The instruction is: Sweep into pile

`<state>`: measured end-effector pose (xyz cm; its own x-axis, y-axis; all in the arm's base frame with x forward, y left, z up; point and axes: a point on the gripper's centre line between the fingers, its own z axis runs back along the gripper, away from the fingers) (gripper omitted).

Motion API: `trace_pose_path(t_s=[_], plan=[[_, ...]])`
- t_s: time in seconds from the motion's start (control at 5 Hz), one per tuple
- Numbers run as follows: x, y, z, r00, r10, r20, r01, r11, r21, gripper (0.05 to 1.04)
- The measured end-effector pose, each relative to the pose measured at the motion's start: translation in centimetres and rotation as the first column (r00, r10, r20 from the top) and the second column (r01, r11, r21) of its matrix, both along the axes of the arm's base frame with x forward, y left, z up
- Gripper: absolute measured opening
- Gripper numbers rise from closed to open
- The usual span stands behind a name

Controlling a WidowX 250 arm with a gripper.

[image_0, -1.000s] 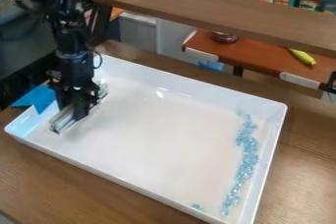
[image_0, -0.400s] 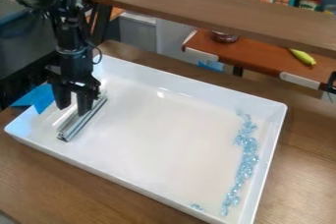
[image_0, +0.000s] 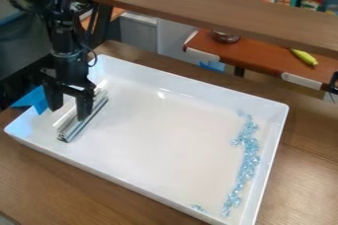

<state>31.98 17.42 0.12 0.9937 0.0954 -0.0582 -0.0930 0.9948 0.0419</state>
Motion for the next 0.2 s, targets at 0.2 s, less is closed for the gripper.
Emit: trace_pose_path(t_s=[0.2], plan=[[-0.27, -1.38, 4.87, 0.994, -0.020, 0.104, 0.022, 0.999, -0.024, 1.001]])
